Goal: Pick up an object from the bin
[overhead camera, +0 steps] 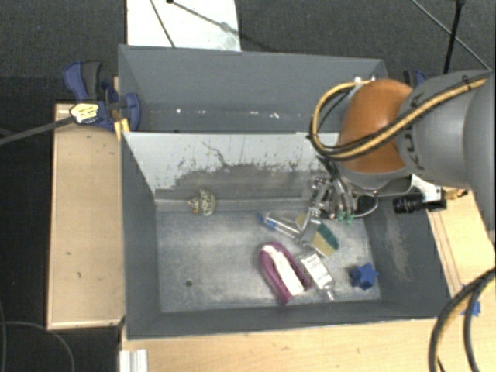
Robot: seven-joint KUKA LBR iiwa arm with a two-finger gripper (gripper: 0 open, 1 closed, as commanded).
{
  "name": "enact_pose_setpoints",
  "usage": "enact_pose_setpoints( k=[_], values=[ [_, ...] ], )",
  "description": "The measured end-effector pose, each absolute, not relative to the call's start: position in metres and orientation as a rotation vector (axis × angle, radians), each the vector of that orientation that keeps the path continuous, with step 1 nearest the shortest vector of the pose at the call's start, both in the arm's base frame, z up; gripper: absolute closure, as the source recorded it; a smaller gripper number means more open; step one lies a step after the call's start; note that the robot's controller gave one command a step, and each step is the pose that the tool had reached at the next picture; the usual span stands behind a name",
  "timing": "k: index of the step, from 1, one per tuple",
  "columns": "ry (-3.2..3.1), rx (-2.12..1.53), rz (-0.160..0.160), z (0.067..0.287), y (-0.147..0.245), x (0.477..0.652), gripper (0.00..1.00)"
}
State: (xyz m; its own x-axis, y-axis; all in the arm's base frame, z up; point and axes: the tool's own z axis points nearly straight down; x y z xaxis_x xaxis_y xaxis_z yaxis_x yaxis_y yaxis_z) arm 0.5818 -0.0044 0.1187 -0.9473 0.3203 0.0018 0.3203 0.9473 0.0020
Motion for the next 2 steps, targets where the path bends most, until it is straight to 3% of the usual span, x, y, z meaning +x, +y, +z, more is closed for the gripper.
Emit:
enact_pose_setpoints(
  k=[1, 2],
  values=[
    [-3.07, -0.647, -0.001, 0.0708, -0.0059, 0.5581, 0.0],
    [-3.075, -0.641, 0.0, 0.0705, -0.006, 0.5586, 1.0]
  ],
)
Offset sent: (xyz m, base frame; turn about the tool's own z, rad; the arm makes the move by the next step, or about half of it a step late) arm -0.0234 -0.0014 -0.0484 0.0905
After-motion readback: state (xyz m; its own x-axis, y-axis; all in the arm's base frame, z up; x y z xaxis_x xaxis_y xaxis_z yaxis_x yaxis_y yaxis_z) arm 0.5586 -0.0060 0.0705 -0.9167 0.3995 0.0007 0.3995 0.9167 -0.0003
